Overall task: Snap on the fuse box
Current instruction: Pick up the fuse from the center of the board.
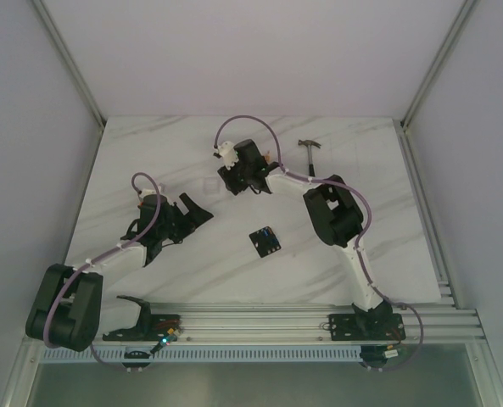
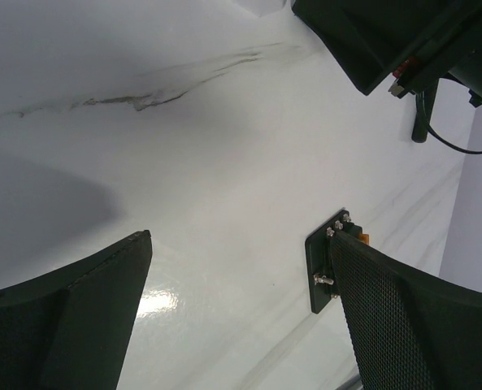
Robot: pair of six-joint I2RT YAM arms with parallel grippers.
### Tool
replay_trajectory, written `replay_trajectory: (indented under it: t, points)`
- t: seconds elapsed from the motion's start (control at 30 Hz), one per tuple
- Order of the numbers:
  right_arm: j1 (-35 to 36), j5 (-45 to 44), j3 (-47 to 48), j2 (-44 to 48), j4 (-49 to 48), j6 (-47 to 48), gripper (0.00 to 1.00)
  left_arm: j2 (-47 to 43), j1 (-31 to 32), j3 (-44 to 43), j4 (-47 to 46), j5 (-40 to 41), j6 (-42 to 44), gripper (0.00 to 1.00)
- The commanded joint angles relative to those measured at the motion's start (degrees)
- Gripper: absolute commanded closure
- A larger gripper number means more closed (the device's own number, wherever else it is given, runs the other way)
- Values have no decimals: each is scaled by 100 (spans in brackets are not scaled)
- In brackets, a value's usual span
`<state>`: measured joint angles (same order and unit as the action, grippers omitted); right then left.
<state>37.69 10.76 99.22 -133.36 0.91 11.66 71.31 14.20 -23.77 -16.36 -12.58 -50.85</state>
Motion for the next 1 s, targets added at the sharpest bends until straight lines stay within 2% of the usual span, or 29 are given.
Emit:
replay_trajectory:
  t: [0.0,0.97]
  points:
    - [-31,276,207,-130,332,190,52,8,-30,-132,63,-32,109,0]
    - [-31,29,-356,308,268,-127,65,-24,-35,-141,63,-98,91,0]
